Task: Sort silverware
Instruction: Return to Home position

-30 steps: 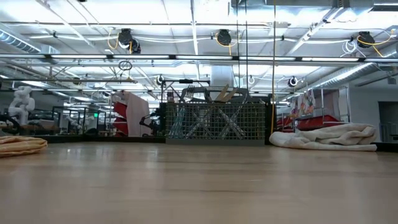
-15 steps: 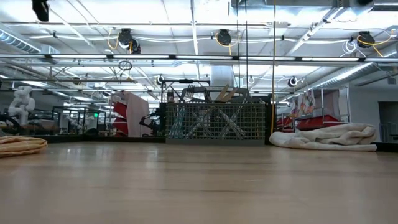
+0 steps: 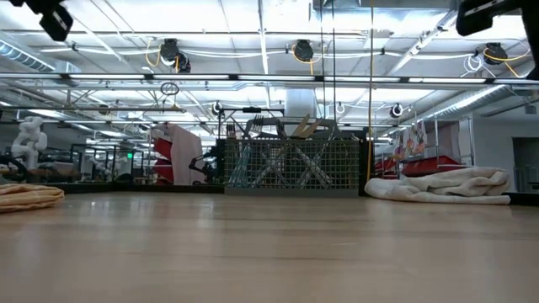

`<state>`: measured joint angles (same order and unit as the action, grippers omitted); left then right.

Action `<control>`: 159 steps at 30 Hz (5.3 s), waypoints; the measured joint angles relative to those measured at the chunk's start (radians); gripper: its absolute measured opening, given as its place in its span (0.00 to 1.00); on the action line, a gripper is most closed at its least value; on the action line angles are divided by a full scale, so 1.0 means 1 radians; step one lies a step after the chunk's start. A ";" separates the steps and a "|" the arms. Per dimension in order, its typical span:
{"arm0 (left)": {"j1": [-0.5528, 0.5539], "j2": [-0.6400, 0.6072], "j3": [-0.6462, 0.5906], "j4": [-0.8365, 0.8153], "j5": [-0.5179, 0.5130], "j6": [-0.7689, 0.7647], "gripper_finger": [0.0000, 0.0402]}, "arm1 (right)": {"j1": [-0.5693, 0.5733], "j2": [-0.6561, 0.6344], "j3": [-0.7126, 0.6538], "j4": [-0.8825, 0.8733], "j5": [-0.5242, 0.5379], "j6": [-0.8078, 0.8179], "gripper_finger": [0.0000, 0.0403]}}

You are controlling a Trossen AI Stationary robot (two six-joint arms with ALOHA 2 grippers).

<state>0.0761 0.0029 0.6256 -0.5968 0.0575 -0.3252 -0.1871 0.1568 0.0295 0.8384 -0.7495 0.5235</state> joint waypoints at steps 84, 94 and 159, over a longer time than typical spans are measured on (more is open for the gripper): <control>-0.033 0.010 -0.620 0.636 -0.130 -0.034 0.16 | 0.397 0.051 -0.016 -0.538 0.931 -0.569 0.00; -0.033 0.010 -0.621 0.639 -0.130 -0.034 0.16 | 0.397 0.051 -0.016 -0.538 0.931 -0.569 0.00; -0.033 0.010 -0.621 0.639 -0.129 -0.034 0.16 | 0.396 0.051 -0.016 -0.538 0.931 -0.569 0.00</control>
<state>0.0433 0.0128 0.0044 0.0426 -0.0719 -0.3595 0.2094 0.2080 0.0139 0.3005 0.1810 -0.0453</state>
